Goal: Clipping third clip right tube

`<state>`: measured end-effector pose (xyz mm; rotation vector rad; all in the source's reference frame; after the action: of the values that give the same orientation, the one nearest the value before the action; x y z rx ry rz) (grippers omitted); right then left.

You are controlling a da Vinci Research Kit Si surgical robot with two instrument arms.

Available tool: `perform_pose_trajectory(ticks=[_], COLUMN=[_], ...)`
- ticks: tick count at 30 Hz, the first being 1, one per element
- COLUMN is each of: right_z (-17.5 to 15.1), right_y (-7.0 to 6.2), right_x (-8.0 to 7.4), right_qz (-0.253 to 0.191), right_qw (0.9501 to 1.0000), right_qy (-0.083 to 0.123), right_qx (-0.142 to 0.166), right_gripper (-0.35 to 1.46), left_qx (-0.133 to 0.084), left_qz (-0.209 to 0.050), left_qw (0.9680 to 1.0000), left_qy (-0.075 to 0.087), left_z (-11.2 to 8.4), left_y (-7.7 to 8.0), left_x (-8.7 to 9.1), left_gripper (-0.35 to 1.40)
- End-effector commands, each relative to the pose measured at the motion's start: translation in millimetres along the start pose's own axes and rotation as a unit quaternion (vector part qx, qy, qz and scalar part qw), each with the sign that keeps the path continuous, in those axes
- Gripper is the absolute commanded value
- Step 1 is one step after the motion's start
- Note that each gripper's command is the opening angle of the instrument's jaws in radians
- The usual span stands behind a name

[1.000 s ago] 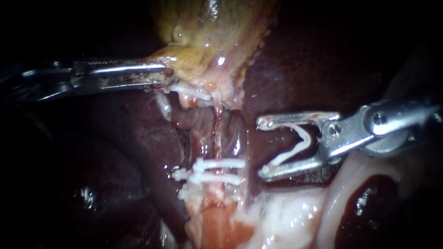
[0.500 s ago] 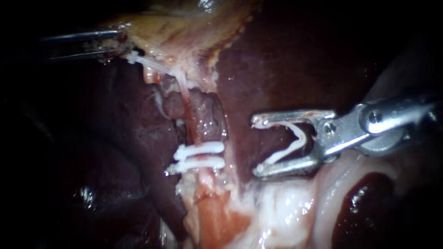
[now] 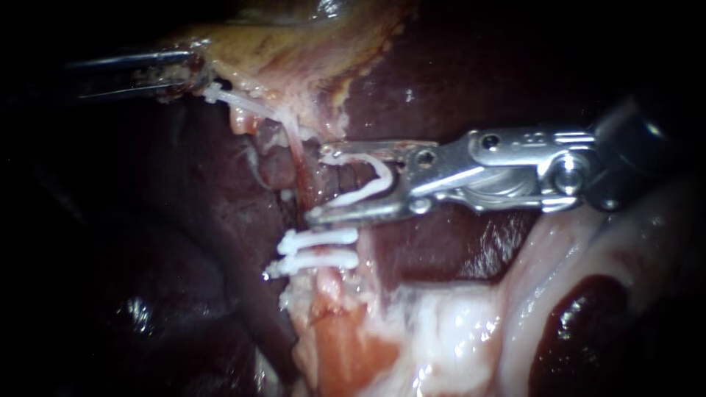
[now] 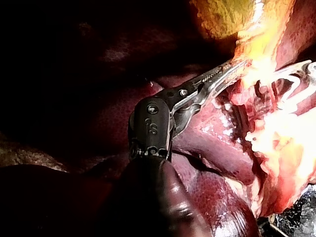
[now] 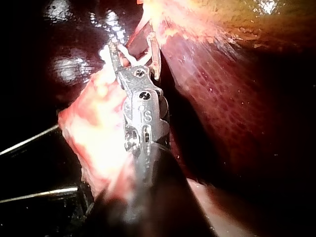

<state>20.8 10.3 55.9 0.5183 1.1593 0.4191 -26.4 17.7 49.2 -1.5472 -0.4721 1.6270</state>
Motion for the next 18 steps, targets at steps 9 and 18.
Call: perform_pose_trajectory(ticks=[9, 18], right_z=[2.2, 1.2], right_y=[0.0, -2.5], right_x=[1.6, 5.1], right_qz=[0.049, 0.064], right_qw=[0.9956, 0.9895], right_qy=[0.070, 0.102], right_qx=[0.037, 0.080], right_gripper=[0.50, 0.49], left_qx=[0.001, 0.001], left_qz=[0.001, 0.001], left_qw=[1.0000, 1.0000], left_qy=[0.000, 0.000], left_z=[0.4, 0.5], left_y=[0.0, 0.1], left_x=[-0.2, -0.2], left_gripper=[-0.35, -0.35])
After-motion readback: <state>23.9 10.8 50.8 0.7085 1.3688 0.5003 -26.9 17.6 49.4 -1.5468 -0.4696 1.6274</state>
